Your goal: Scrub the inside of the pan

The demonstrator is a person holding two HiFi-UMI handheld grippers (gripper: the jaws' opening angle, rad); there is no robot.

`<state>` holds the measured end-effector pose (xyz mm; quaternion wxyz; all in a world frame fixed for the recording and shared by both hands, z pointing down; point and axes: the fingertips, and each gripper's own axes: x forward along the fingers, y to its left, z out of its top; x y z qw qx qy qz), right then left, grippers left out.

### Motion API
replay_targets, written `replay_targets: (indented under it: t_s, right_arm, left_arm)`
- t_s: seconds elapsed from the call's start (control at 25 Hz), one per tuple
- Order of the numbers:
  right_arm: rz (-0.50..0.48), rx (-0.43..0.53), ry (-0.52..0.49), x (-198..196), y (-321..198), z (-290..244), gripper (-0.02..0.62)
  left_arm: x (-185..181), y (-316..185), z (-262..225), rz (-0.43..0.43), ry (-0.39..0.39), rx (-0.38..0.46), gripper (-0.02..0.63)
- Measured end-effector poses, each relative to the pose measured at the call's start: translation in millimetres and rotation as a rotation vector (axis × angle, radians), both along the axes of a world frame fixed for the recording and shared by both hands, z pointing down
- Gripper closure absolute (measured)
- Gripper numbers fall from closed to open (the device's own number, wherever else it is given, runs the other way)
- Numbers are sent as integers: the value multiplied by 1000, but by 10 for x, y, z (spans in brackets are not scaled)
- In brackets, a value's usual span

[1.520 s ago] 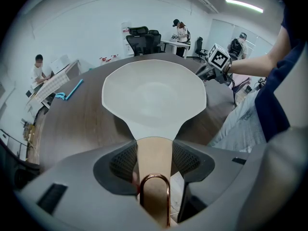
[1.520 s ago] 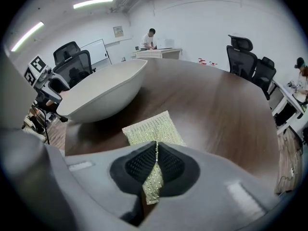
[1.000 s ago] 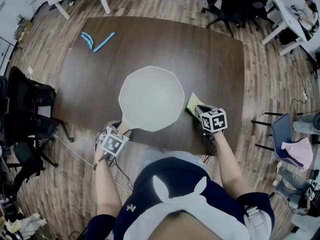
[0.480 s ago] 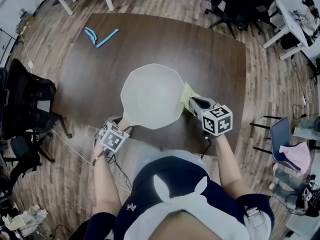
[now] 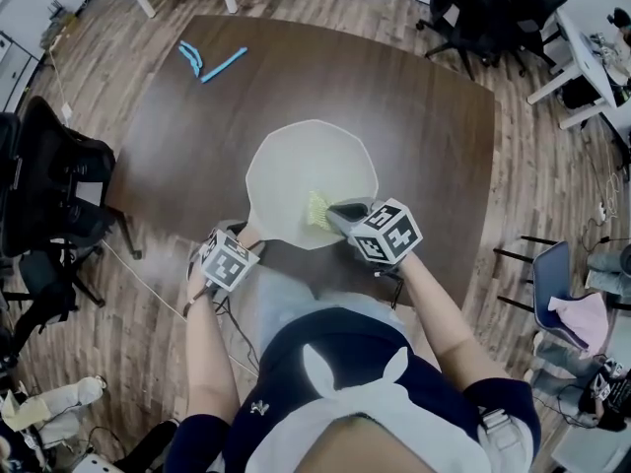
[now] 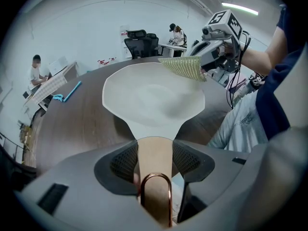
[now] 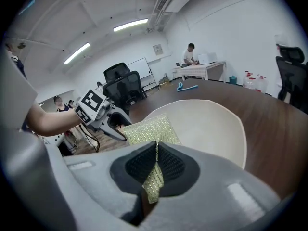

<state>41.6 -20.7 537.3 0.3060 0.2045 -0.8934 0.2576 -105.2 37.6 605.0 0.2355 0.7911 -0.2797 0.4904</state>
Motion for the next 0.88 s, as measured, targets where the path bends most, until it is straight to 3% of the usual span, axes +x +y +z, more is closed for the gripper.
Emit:
replay_targets:
  t_s: [0.36,0.6,0.88]
  right_arm:
    - [-167,-101,90,-503,157,253,589]
    - [-267,-151,142,-636,227,482,589]
    - [-333,-186,190,-702,286,597,589]
  left_arm:
    - [-76,-35,35,18,17,14,382]
    - [-154,-78,28,15,-21,19,382]
    - [-151,-53,65,29,17,2,382]
